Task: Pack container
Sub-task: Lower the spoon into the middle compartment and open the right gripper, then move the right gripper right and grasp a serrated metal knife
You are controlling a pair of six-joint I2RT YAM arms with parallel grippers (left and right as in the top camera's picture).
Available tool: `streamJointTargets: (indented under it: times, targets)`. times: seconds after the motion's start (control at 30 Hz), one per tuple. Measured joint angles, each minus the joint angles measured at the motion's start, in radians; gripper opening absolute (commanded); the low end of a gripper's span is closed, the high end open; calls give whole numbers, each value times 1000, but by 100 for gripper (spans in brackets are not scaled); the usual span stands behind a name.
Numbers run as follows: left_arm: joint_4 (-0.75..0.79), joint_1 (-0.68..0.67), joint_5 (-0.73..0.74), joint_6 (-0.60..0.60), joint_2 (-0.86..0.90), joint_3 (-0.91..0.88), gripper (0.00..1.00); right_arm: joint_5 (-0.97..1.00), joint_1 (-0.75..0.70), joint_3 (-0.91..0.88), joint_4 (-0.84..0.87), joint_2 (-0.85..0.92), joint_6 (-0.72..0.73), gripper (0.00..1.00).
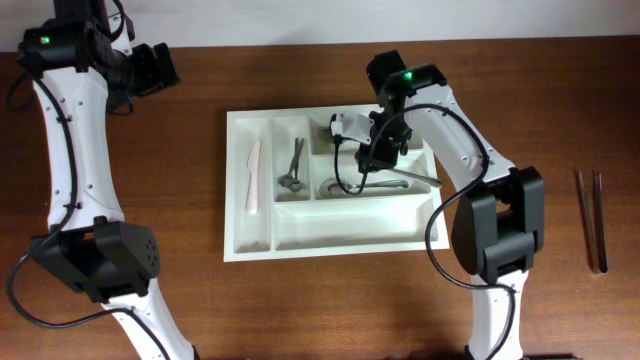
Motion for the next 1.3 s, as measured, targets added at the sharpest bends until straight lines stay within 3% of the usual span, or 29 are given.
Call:
streamJointTargets:
  times: [0.4, 0.43, 0.47, 0.53, 0.57, 0.8, 0.97, 1.17, 1.3]
  targets:
    - [0, 0, 0, 0, 0, 0, 99, -26, 61, -3, 72, 4, -36, 26]
    - [0, 0, 0, 0, 0, 0, 99, -26, 70, -3, 77, 4, -37, 30]
    - [0, 0, 0, 0, 0, 0, 99, -26, 85, -3, 87, 4, -36, 49]
    - [0, 0, 0, 0, 0, 0, 99, -20, 100, -3, 92, 4, -36, 68]
    - [0, 0, 0, 0, 0, 0, 99, -18, 102, -3, 93, 4, -33, 71]
    - [0, 0, 0, 0, 0, 0, 99, 9, 95, -3, 107, 4, 20, 73]
    - [0, 0, 0, 0, 0, 0, 99, 132, 70, 53, 80, 4, 224, 73]
    - [0, 0, 0, 0, 0, 0, 99, 248, -144, 113, -67, -57, 491, 72]
    - [0, 0, 0, 0, 0, 0, 99, 270, -326, 122, -105, -90, 572, 70]
